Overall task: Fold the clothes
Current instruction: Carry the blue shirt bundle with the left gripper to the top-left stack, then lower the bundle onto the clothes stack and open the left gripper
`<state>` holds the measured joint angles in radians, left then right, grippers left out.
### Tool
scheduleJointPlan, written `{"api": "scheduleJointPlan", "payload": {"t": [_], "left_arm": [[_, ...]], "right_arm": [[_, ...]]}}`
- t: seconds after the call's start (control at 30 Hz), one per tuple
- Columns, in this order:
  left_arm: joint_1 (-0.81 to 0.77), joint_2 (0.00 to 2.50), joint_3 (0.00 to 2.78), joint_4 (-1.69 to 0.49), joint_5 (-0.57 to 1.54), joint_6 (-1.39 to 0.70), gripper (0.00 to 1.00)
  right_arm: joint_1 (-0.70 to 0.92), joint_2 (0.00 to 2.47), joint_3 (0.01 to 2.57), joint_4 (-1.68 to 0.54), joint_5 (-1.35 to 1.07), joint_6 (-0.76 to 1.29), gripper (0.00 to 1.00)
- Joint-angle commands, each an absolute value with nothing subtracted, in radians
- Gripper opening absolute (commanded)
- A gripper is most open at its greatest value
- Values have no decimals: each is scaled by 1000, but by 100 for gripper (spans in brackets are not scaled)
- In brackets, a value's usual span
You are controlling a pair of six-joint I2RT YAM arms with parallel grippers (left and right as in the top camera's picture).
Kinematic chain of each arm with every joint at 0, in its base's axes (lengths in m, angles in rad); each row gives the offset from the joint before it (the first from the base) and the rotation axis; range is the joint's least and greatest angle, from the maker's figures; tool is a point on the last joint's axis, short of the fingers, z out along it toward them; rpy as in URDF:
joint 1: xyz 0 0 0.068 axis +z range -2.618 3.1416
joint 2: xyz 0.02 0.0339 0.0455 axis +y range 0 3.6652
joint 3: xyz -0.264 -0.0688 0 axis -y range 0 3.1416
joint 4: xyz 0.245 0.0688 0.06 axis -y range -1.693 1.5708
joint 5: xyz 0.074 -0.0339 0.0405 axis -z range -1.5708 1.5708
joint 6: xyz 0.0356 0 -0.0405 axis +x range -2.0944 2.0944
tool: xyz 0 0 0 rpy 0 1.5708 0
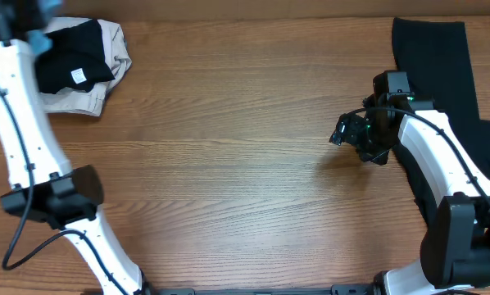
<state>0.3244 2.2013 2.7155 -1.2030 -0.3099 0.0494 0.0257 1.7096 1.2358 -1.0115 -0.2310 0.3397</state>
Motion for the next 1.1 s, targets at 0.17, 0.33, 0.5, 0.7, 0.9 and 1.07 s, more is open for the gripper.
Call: {"api": "scheduleJointPlan", "payload": {"t": [0.17,0.33,0.5,0.7,0.9,1.07], "left_arm": [[401,2263,2687,-1169,-207,2,4],[382,2367,2687,-1159,-114,-2,4],[337,2445,2687,-1148,-84,-7,4],[264,2475,2687,-1116,-84,-8,4],[191,2476,2687,-1084,-84,-7,38],[149,2476,2687,-1092,-88,8,100]], "right_arm": [[24,1695,1235,-1024,-240,334,85],[24,1695,1235,-1031,-240,334,85],[24,1695,1235,-1036,-240,334,85],[24,1695,1235,-1034,-240,334,85],[24,1695,1235,-1029,-240,334,85],[24,1695,1235,-1026,-236,333,85]]}}
